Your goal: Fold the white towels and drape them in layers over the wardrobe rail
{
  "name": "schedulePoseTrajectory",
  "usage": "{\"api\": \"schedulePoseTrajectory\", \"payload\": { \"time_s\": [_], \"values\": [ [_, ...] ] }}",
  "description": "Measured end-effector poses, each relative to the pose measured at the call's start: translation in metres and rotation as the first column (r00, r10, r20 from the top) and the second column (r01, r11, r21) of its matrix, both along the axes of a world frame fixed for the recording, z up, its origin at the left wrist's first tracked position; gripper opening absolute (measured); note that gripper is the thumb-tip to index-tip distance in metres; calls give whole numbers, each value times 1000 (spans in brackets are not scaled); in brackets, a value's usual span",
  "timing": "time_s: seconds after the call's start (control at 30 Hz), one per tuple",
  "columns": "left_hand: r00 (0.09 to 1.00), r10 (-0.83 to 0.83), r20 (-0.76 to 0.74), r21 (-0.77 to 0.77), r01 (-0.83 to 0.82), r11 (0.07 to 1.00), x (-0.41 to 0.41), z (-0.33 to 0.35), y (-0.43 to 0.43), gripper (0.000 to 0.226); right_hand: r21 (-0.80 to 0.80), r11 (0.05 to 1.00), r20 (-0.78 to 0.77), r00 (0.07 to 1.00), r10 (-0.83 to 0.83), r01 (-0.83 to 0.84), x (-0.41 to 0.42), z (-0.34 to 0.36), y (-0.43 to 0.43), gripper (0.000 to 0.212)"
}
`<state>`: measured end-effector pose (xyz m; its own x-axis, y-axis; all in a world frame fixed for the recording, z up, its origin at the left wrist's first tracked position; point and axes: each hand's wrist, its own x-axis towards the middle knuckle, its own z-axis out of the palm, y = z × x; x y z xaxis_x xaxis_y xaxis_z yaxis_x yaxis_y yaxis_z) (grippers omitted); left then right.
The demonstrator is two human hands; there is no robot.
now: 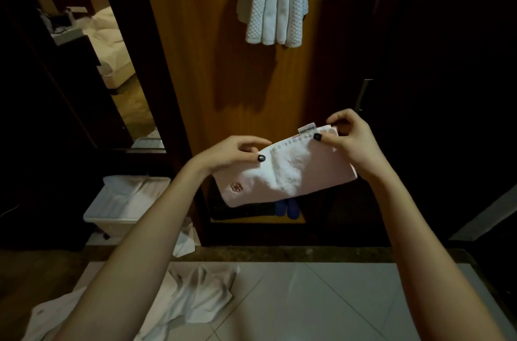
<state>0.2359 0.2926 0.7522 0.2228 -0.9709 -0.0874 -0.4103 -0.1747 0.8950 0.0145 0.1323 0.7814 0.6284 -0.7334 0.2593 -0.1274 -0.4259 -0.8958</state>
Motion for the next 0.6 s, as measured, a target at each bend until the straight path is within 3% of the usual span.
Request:
{"api": "schedulePoseTrajectory", "payload": {
  "time_s": [0.1,0.2,0.37,0.47,0.6],
  "values": [
    [996,-26,-86,8,27,1000,-27,5,-12,30,-74,993,-111,990,84,-93,7,14,10,17],
    [993,-67,-94,-100,57,993,-51,7,-27,12,-85,982,-202,968,148,-168,11,20,18,9],
    [997,-36,-64,-212,22,977,-68,11,-39,22,-120,979,-252,959,130,-164,7,30,14,15],
    [987,-35,-155,-259,-7,966,-75,9,-43,5,-115,980,-328,937,118,-164,-5,38,5,22],
    [935,38,-353,-319,-159,934,-68,1,-44,16,-27,989,-366,922,125,-145,-34,26,-6,23]
  ]
}}
